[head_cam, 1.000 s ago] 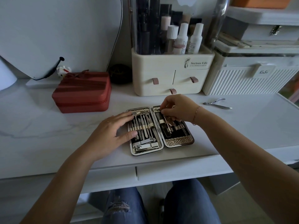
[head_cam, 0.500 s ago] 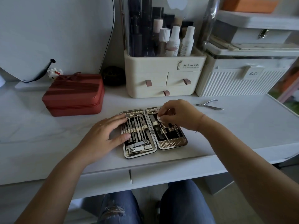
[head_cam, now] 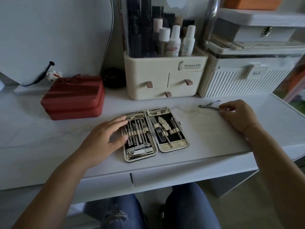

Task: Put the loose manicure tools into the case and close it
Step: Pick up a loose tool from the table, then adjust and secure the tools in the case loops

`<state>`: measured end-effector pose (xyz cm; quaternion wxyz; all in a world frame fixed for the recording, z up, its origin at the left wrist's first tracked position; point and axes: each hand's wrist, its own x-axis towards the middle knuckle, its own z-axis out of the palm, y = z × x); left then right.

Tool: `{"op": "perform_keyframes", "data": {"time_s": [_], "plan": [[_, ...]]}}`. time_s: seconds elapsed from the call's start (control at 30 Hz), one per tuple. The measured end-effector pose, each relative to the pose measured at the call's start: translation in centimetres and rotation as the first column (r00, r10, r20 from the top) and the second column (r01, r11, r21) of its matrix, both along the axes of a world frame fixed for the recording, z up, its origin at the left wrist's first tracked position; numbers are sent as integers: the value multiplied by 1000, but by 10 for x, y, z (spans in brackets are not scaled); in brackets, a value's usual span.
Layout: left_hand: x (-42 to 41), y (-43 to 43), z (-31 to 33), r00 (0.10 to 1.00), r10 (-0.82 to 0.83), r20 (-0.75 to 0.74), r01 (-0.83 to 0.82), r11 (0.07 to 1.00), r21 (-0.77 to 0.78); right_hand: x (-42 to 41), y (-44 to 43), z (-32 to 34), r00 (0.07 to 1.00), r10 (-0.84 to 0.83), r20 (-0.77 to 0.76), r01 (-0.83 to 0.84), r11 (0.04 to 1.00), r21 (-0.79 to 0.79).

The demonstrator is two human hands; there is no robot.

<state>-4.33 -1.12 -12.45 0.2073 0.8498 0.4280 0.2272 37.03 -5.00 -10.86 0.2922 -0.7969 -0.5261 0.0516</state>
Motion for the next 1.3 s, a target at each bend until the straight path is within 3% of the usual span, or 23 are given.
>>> {"op": "perform_keyframes", "data": {"time_s": [0.23, 0.33, 0.4, 0.5, 0.57, 0.67, 1.07, 1.3], "plan": [[7, 4, 5, 999, 22, 38, -22, 1000, 5, -17, -1, 1, 994, 108, 19, -108, 994, 10], [29, 8, 18, 998, 41, 51, -46, 994, 102, -36, -2, 6, 962, 217, -166, -201, 974, 107], [51, 13, 26, 1000, 16, 26, -19, 993, 115, -54, 0, 12, 838, 345, -422, -264, 934, 239], [83, 24, 28, 996, 2, -92, 5, 997, 76, -78, 10, 20, 567, 443, -694, -279, 897, 344], [98, 29, 25, 993, 15, -116, -10, 999, 43, -89, 16, 21, 460, 445, -768, -282, 894, 349], [109, 31, 20, 995, 45, -85, -43, 999, 20, -94, 20, 14, 386, 426, -818, -271, 900, 340], [116, 31, 12, 995, 100, -13, -101, 992, -70, -89, 19, 4, 322, 432, -842, -263, 896, 359], [110, 29, 11, 954, 90, 286, -52, 989, -139, -88, 19, 3, 331, 442, -834, -287, 889, 357]]}}
